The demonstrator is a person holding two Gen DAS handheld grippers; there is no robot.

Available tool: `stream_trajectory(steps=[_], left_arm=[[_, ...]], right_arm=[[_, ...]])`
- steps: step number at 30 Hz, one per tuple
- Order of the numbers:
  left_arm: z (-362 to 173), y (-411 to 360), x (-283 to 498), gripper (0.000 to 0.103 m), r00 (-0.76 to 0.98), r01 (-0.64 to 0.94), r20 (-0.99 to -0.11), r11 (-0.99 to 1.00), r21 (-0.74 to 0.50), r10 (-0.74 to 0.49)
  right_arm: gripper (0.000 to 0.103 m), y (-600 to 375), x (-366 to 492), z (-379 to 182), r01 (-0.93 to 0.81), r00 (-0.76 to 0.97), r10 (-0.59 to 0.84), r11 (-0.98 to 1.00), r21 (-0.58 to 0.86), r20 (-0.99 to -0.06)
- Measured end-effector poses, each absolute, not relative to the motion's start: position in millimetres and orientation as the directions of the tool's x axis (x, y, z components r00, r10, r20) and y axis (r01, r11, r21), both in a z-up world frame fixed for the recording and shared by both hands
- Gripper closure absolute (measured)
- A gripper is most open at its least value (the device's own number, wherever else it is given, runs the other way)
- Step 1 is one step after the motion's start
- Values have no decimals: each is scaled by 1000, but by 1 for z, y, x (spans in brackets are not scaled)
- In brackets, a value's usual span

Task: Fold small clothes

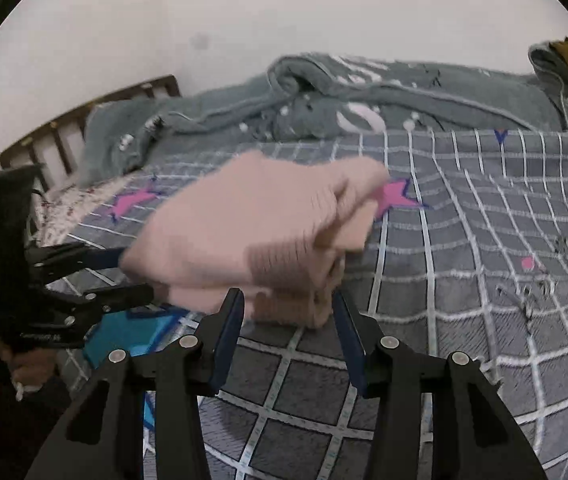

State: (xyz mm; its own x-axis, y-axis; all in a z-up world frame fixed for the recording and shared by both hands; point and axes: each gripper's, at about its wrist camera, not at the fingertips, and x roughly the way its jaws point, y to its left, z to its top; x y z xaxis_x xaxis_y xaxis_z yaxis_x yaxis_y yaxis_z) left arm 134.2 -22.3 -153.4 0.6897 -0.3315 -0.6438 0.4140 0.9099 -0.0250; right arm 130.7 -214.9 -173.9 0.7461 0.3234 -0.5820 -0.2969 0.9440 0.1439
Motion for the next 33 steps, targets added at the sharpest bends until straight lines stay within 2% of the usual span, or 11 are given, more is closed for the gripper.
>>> stream_trajectory(steps=[5,7,8,10,15,20,22,24,28,32,33], left_arm=[[-162,-23,139,55,711,349,-643,937,-28,-284],[-166,-22,142,85,704,356,-645,934,-39,-296],[-164,-19,141,86,713,345,-636,937,-47,-294],[-158,-8,145,91,719,331,-611,936,-117,-331],[-166,6,148,90,682,305,-641,934,-188,-352],[-164,2,138,73,684,326,-648,935,-138,-334],[-161,5,135,57,697,326,-637,937,-128,-329],[-160,6,133,47,706,337,-621,933,-127,-340],[-157,-2,133,47,716,361,-604,926,-111,-351],[-156,-16,137,48,732,347,-595,933,-93,-331],[-156,-16,136,56,736,343,-586,933,-109,-339]], right_arm=[[66,-200,147,-194,-233,720,266,963,137,-641],[81,-198,145,-194,-213,743,248,968,132,-622],[92,-199,143,-192,-208,754,246,969,134,-609],[97,-208,137,-185,-204,784,254,967,151,-566],[98,-223,134,-182,-206,764,301,952,226,-571],[94,-209,130,-181,-232,750,260,964,127,-608],[84,-215,119,-168,-264,772,304,952,153,-558],[61,-220,111,-159,-288,793,339,941,179,-507],[59,-219,107,-146,-310,819,371,928,207,-437],[59,-218,124,-151,-251,828,351,930,270,-438],[59,-217,130,-153,-235,826,343,931,279,-448]])
